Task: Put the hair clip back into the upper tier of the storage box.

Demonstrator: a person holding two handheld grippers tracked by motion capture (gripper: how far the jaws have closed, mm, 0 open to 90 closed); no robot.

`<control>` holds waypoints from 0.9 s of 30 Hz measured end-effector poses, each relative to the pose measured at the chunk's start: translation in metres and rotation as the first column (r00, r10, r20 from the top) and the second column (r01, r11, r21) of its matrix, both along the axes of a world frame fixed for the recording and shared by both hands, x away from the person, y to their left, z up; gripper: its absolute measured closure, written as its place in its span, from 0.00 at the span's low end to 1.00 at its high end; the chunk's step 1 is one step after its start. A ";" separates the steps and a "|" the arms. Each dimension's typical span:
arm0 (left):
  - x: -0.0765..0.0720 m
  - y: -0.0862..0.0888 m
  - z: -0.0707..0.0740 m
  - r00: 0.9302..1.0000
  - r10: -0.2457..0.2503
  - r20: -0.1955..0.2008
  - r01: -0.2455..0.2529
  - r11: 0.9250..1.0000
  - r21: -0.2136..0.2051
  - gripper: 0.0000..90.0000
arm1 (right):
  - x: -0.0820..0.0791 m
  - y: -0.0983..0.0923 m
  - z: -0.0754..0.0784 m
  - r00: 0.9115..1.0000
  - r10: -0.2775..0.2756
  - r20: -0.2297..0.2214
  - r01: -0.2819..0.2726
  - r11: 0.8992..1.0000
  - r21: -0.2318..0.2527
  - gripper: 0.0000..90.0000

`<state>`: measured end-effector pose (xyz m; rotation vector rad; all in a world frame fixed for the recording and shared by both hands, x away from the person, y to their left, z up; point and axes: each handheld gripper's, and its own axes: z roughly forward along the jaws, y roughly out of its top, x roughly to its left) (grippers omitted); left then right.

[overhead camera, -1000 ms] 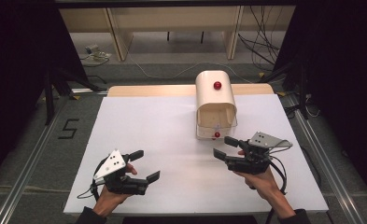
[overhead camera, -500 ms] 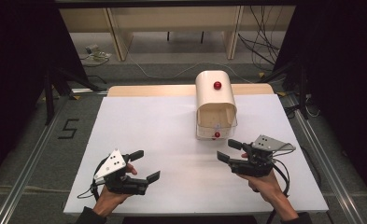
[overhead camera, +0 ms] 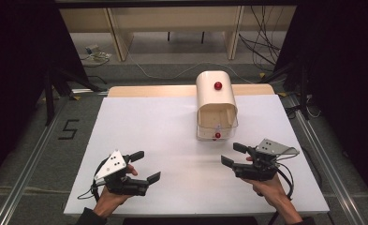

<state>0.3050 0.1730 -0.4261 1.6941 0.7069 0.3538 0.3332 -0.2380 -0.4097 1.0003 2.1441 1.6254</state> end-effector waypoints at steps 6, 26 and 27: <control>0.000 0.000 0.000 1.000 0.000 0.003 0.000 1.000 0.000 0.07 | -0.001 -0.005 -0.002 1.000 0.000 -0.011 0.000 1.000 0.020 0.24; -0.001 0.000 0.001 1.000 -0.003 0.000 0.003 1.000 0.002 0.07 | -0.007 -0.009 -0.009 1.000 -0.009 -0.029 0.009 1.000 0.000 0.19; -0.001 0.000 0.000 1.000 -0.003 -0.002 0.003 1.000 0.000 0.07 | -0.007 -0.009 -0.009 1.000 -0.010 -0.023 0.010 1.000 0.000 0.20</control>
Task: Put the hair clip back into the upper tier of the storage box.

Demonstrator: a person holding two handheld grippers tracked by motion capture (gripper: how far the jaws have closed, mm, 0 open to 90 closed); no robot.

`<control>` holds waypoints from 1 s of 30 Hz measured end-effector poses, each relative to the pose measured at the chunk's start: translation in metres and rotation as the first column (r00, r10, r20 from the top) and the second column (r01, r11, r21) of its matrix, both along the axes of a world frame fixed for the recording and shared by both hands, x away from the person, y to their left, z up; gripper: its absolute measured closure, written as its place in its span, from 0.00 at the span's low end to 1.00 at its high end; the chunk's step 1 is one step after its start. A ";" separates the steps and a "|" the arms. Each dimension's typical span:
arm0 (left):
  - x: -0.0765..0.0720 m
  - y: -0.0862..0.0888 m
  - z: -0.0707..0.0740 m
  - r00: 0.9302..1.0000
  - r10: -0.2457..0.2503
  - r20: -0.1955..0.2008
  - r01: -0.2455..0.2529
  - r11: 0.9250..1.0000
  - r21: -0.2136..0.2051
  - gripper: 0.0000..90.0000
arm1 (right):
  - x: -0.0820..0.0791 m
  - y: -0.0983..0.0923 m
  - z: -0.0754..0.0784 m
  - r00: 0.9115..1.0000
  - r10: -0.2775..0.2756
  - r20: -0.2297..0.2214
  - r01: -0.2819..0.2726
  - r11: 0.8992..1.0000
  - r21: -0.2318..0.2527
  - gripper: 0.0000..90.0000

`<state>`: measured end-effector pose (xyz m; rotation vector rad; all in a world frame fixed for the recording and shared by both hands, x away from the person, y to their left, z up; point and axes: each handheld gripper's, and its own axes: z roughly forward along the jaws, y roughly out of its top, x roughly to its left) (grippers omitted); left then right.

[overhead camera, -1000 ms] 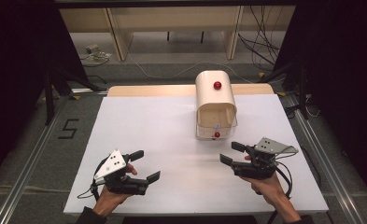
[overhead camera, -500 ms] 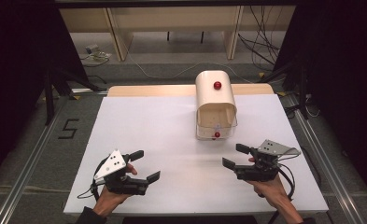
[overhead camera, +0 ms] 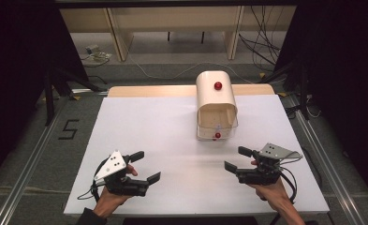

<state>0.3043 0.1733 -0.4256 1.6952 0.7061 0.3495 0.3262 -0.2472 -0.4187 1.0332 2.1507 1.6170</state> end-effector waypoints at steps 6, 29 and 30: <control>0.000 -0.001 -0.001 1.000 -0.001 -0.004 0.001 1.000 0.007 0.07 | -0.004 -0.005 -0.002 1.000 -0.013 -0.008 0.013 1.000 0.011 0.20; 0.000 -0.001 -0.001 1.000 -0.004 -0.006 0.004 1.000 0.010 0.07 | -0.006 -0.010 -0.005 1.000 -0.027 0.000 0.027 1.000 0.013 0.20; 0.000 -0.001 -0.001 1.000 -0.002 -0.007 0.002 1.000 0.008 0.07 | -0.006 -0.010 -0.005 1.000 -0.027 -0.001 0.027 1.000 0.013 0.20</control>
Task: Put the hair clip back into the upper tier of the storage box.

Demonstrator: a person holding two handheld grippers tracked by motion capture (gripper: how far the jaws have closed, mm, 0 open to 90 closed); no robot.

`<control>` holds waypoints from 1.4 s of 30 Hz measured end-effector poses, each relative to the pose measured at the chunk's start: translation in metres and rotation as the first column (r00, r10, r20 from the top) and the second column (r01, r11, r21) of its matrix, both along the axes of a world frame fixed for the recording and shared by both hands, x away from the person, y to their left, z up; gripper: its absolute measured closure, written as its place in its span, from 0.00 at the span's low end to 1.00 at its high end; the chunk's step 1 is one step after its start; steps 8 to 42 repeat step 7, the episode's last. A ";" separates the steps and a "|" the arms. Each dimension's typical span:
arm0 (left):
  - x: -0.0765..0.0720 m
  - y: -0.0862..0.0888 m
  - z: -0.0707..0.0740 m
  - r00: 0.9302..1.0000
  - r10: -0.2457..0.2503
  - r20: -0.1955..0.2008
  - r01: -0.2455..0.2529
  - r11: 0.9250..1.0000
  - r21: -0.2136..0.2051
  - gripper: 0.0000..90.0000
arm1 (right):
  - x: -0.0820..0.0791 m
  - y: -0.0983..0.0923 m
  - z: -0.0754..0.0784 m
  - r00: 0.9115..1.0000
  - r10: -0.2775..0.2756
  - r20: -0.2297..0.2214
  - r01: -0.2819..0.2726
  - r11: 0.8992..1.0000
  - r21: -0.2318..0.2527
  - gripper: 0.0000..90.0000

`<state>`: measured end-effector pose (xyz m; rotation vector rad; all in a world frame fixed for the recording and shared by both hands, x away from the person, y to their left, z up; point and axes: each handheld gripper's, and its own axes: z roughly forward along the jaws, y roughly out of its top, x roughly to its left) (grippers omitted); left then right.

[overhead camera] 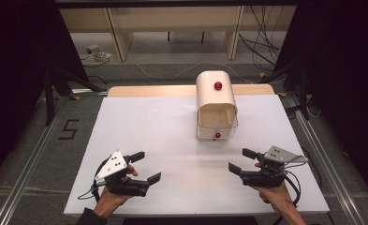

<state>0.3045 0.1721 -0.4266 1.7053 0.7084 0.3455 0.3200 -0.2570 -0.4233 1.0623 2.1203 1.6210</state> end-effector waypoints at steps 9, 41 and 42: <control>0.000 0.000 0.000 1.000 0.001 0.001 -0.001 1.000 0.000 0.07 | 0.000 0.000 0.000 1.000 0.000 -0.001 0.000 1.000 -0.001 0.20; 0.000 0.000 0.000 1.000 0.001 0.001 -0.001 1.000 0.000 0.07 | 0.000 0.000 0.000 1.000 0.000 -0.001 0.000 1.000 -0.001 0.20; 0.000 0.000 0.000 1.000 0.001 0.001 -0.001 1.000 0.000 0.07 | 0.000 0.000 0.000 1.000 0.000 -0.001 0.000 1.000 -0.001 0.20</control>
